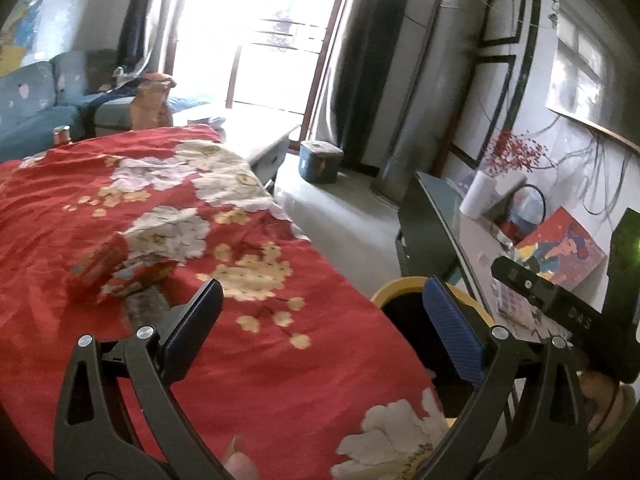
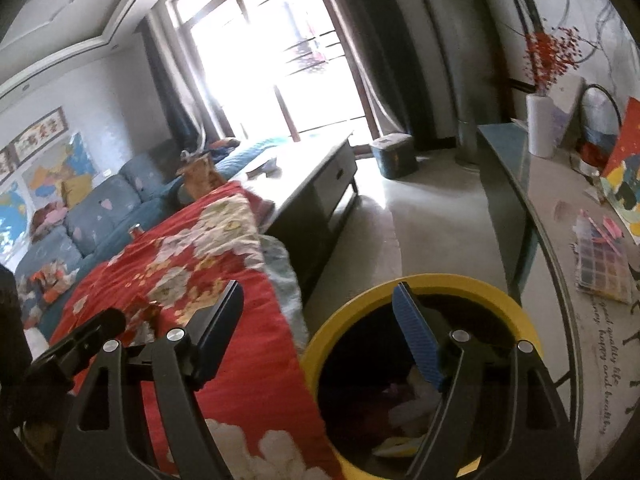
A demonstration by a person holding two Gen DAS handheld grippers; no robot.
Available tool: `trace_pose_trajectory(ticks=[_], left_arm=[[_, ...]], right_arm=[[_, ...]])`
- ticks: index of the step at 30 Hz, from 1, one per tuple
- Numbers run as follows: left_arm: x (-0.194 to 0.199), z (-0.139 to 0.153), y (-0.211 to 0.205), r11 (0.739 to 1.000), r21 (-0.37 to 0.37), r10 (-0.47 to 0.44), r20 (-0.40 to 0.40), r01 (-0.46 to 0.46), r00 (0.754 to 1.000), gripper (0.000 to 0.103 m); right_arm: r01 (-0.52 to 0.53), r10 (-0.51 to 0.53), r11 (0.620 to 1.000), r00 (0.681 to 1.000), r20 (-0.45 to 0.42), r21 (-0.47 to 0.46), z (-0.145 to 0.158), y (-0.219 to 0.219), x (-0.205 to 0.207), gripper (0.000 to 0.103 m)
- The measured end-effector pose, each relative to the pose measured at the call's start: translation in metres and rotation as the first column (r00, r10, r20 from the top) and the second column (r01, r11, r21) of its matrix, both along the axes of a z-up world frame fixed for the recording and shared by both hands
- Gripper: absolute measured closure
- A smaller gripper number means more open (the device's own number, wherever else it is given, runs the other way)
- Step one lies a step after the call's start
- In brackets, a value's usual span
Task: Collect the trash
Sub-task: 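Move both open tools back over the remaining trash on the bed, then grasp the red candy tube with the left tool while the right tool grasps the green pea snack bag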
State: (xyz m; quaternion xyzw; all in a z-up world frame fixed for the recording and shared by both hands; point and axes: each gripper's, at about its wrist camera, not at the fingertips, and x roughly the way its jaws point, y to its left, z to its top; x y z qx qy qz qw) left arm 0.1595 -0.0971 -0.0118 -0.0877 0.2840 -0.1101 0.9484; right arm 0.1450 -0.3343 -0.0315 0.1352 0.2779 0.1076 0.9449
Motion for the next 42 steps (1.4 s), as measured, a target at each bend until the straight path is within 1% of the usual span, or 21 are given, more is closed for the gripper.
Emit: trace_pose_trajectory(ticks=[11, 14, 24, 34, 42], left_arm=[[-0.004, 0.001, 0.046, 0.995, -0.027, 0.100, 0.006, -0.100, 0.995, 0.011], [-0.006, 0.001, 0.058, 0.991, -0.047, 0.123, 0.002, -0.123, 0.992, 0.011], [-0.007, 0.000, 0.098, 0.977, -0.080, 0.195, -0.005, -0.195, 0.981, 0.011], [-0.008, -0.004, 0.158, 0.944, -0.132, 0.299, -0.036, -0.301, 0.953, 0.011], [0.001, -0.013, 0.196, 0.927, -0.133, 0.344, -0.069, -0.351, 0.936, 0.011]], right_arm=[[-0.104, 0.104, 0.994, 0.995, 0.004, -0.040, 0.004, 0.049, -0.004, 0.026], [-0.128, 0.128, 0.991, 0.992, 0.001, -0.049, 0.004, 0.061, -0.005, 0.026], [-0.224, 0.224, 0.971, 0.975, -0.013, -0.079, 0.004, 0.104, -0.005, 0.026], [-0.319, 0.317, 0.942, 0.948, -0.038, -0.106, -0.003, 0.148, 0.000, 0.026], [-0.413, 0.403, 0.900, 0.910, -0.091, -0.142, -0.019, 0.193, 0.011, 0.026]])
